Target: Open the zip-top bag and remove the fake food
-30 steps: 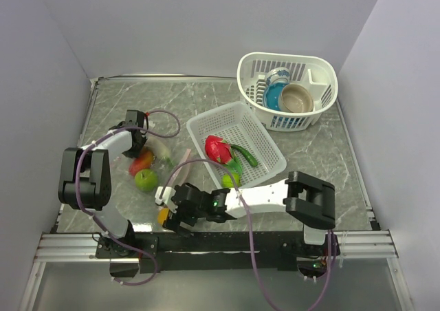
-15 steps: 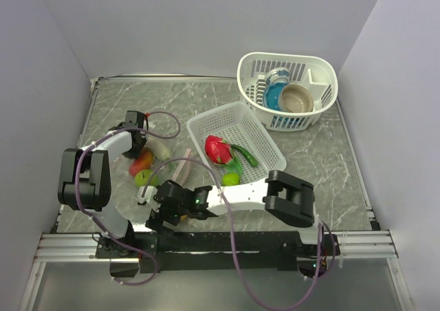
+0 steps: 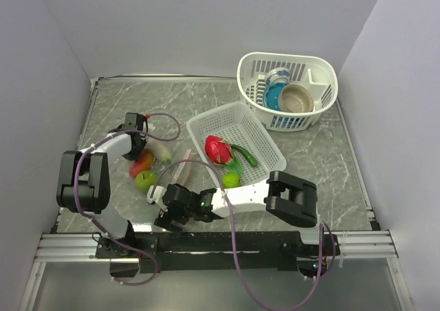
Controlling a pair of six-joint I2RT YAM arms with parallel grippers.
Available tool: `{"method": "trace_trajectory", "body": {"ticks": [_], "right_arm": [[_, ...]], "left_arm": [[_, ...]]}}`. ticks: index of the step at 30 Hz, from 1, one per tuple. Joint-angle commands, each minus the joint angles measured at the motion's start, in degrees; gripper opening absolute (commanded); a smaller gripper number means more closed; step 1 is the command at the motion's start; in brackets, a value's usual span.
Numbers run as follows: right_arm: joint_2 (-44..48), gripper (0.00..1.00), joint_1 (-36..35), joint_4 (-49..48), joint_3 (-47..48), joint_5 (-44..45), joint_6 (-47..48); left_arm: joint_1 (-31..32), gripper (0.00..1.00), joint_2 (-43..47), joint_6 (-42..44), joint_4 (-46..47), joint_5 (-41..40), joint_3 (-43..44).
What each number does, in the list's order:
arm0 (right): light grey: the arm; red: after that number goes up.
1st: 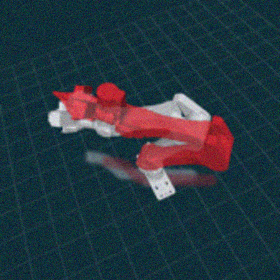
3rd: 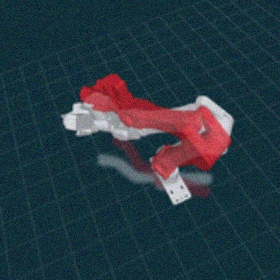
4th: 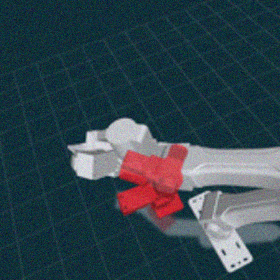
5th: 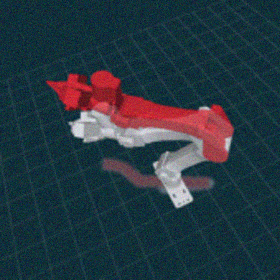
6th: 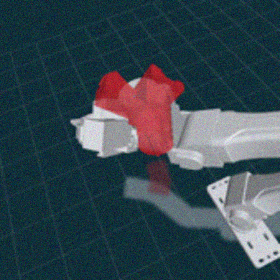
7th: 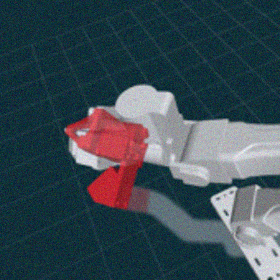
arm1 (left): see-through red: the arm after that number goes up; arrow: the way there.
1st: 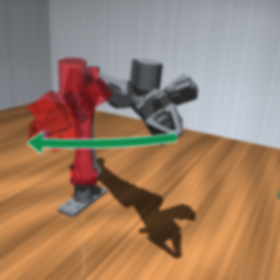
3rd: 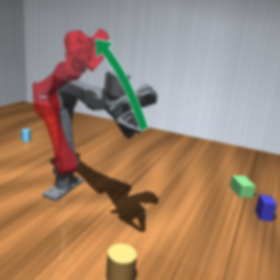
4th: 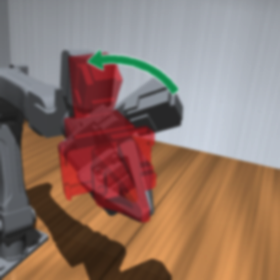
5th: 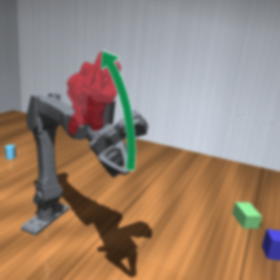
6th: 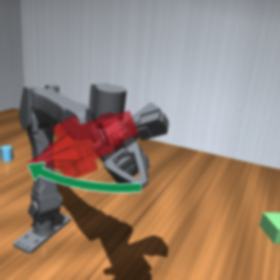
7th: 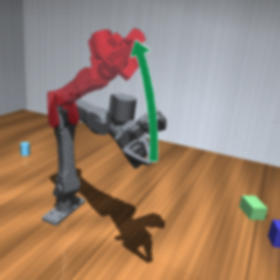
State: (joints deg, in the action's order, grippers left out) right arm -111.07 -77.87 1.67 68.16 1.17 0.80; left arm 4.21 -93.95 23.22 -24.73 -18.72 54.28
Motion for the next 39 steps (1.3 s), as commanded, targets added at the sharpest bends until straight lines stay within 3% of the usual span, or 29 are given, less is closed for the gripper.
{"method": "trace_trajectory", "body": {"ticks": [1, 15, 18, 21, 22, 23, 26, 30, 34, 36, 39], "right_arm": [[4.6, 1.0, 0.1, -3.0, -0.7, 4.2, -0.1], [4.6, 1.0, 1.7, -4.1, -5.1, 3.8, -0.4], [5.0, 0.94, 2.8, -4.8, -5.9, 3.0, -0.6], [5.2, 0.74, 3.6, -5.8, -6.5, 2.1, -0.7], [5.2, 0.61, 3.8, -6.0, -6.5, 2.0, -0.7], [5.2, 0.55, 4.0, -6.2, -6.5, 2.0, -0.7], [6.3, 0.48, 4.0, -6.9, -7.1, 2.3, -2.1], [9.2, 0.38, 4.4, -5.7, -7.0, 5.3, -1.7], [15.4, 0.38, 6.4, -4.8, -7.4, 9.6, -1.3], [19.3, 0.28, 10.0, -4.6, -7.7, 11.0, -1.6], [23.0, 0.05, 14.2, -4.8, -8.1, 15.1, -3.7]], "left_arm": [[0.2, 0.01, 2.2, 0.2, 0.2, 1.4, -0.3], [0.2, 0.01, 3.6, 0.4, -0.2, 1.3, -0.4], [0.2, 0.01, 3.6, 0.3, -0.3, 1.3, -0.4], [0.2, 0.01, 3.6, 0.3, -0.4, 1.2, -0.4], [0.3, 0.01, 3.6, 0.2, -0.4, 1.2, -0.3], [0.2, 0.01, 3.7, 0.2, -0.8, 1.3, -0.1], [0.2, 0.01, 4.2, -0.8, -4.6, 2.8, 2.5], [0.2, 0.01, 5.8, -3.5, -13.3, 10.7, 11.1], [0.2, 0.01, 7.4, -6.1, -21.7, 18.3, 19.4], [0.2, 0.01, 7.9, -6.8, -25.5, 21.6, 23.6], [0.4, 0.01, 8.7, -7.7, -28.5, 25.4, 27.9]]}}
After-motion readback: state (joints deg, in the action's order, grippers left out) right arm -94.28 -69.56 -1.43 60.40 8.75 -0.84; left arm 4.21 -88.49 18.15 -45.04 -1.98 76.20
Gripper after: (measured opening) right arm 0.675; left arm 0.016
